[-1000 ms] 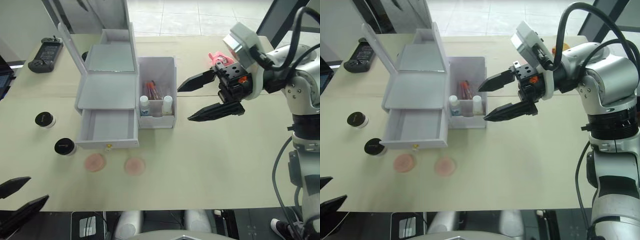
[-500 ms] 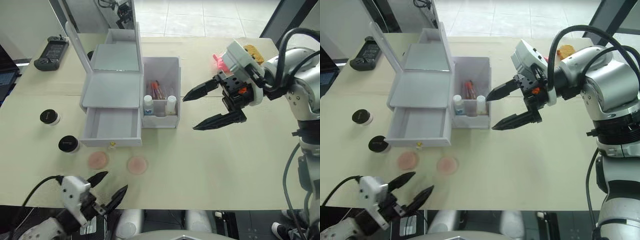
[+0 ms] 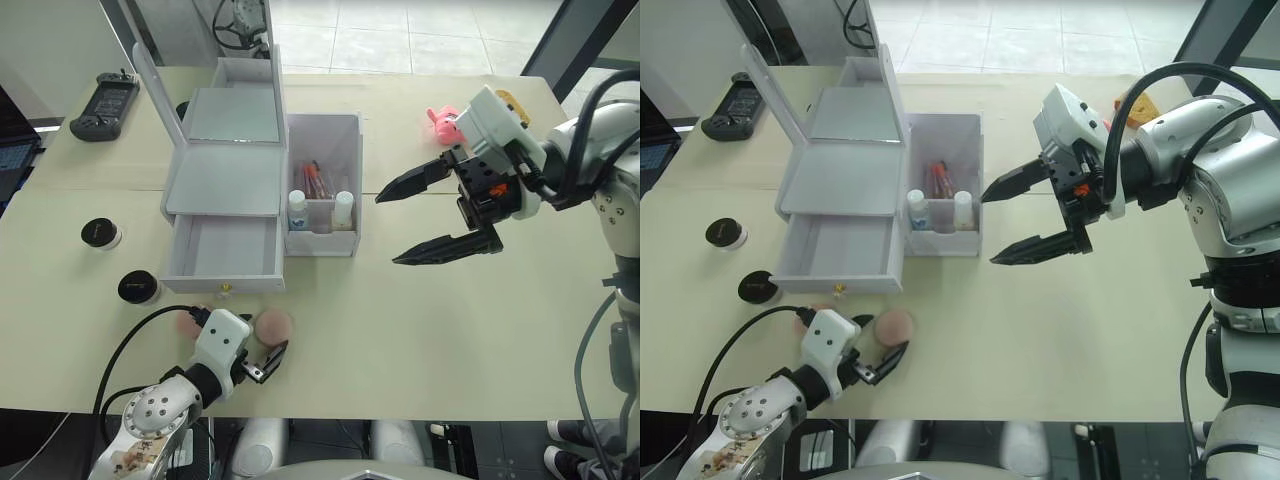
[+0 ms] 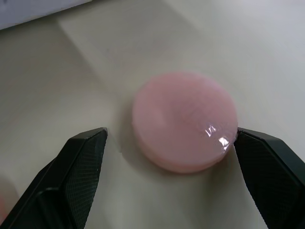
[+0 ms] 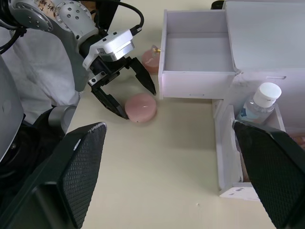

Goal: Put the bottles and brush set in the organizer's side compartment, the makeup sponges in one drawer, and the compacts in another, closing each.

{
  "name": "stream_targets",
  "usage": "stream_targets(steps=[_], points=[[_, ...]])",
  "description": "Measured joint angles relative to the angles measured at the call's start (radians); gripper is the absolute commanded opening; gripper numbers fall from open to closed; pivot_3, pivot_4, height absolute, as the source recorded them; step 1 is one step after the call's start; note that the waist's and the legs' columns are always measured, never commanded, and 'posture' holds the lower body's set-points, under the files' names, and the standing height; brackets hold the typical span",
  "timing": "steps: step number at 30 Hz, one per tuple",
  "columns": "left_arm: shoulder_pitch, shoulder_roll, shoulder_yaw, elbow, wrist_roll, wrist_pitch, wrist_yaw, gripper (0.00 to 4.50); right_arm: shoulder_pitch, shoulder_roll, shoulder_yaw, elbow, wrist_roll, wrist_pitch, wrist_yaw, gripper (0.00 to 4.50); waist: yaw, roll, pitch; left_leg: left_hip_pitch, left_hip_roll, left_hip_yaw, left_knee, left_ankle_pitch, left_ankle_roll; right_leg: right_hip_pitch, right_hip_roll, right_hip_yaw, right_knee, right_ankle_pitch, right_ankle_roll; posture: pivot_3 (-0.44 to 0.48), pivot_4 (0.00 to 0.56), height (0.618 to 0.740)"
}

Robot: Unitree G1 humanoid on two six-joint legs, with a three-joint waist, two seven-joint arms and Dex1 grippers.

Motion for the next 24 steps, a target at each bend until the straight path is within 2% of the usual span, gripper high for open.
stream_targets(steps=[6,9,12,17,20,24], points=[[-0.064,0.027,-0.038,0.008,-0.002,0.06,0.007,4.43,0.0,-0.013,-0.006,-0.023,0.009,0.027,-0.019,4.5,0.003,0.0,0.0,0.0,0.0,0.0,0.0,0.0,0.0,0.0,0.0,0.0,0.0,0.0,0.0,0.0,0.15,0.74],[-0.08,0.049,-0.048,0.004,-0.002,0.079,0.009,3.89,0.001,-0.019,-0.012,-0.026,0.017,0.033,-0.025,4.5,0.004,0.0,0.0,0.0,0.0,0.0,0.001,0.0,0.0,0.0,0.0,0.0,0.0,0.0,0.0,0.0,0.15,0.74],[-0.097,0.062,-0.055,-0.001,-0.003,0.101,0.01,3.0,0.0,-0.021,-0.013,-0.034,0.018,0.038,-0.032,4.5,0.004,0.0,0.0,0.0,0.0,0.0,0.001,0.0,0.0,0.0,0.0,0.0,0.0,0.0,0.0,0.0,0.15,0.74],[-0.11,0.092,-0.062,-0.008,-0.005,0.113,0.008,2.96,0.0,-0.019,-0.013,-0.039,0.018,0.042,-0.046,4.5,0.004,0.0,0.0,0.0,0.0,0.0,0.001,0.0,0.0,0.0,0.0,0.0,0.0,0.0,0.0,0.0,0.15,0.74],[-0.058,0.132,-0.001,-0.037,-0.065,0.11,-0.051,2.96,-0.002,-0.004,-0.011,-0.038,0.018,0.041,-0.047,4.5,-0.001,0.0,0.0,0.0,0.0,0.0,0.0,0.0,0.0,-0.001,0.0,0.0,0.0,0.0,0.0,0.0,0.15,0.74],[0.106,0.206,0.166,-0.106,-0.212,0.051,-0.225,2.96,-0.007,0.016,-0.008,-0.021,0.016,0.029,-0.044,4.5,-0.012,0.0,0.0,-0.001,0.001,0.0,-0.001,0.0,0.0,-0.002,0.0,0.001,-0.001,0.0,0.0,0.0,0.15,0.74]])
